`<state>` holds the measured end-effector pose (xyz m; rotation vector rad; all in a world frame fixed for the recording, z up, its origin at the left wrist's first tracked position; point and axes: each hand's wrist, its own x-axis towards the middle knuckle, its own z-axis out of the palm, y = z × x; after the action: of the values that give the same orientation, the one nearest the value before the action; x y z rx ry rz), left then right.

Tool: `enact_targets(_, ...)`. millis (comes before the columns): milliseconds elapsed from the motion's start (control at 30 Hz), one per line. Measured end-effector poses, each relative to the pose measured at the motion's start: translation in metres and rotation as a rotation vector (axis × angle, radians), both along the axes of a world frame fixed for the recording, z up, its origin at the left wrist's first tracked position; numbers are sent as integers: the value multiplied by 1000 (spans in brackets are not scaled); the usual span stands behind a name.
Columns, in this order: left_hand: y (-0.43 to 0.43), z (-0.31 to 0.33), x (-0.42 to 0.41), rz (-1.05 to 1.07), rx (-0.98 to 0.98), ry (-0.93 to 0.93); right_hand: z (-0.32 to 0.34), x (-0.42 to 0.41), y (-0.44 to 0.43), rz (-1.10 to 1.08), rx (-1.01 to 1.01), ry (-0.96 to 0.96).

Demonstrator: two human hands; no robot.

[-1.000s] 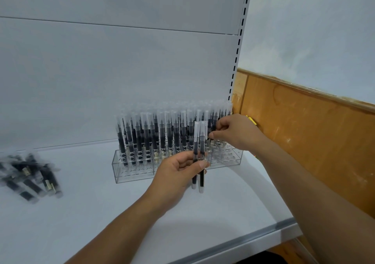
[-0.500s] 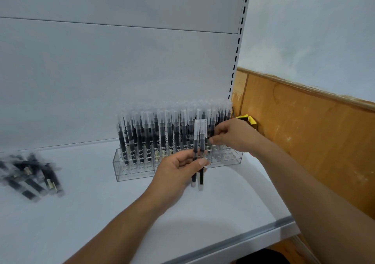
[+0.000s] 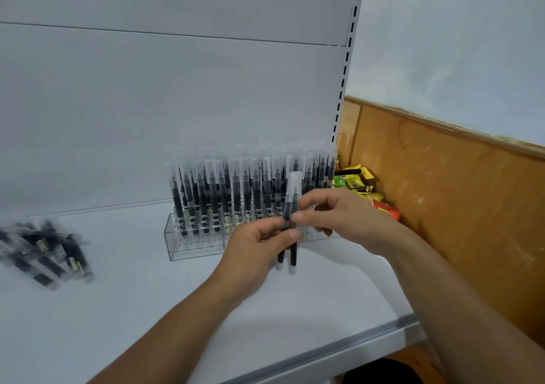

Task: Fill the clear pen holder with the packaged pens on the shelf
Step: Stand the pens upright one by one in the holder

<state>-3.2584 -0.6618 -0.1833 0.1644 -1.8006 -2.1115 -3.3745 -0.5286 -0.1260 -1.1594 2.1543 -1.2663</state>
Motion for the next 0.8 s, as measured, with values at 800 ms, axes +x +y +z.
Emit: enact_targets(800, -2, -1, -2, 20, 45, -15, 9, -38, -7, -441, -20, 414)
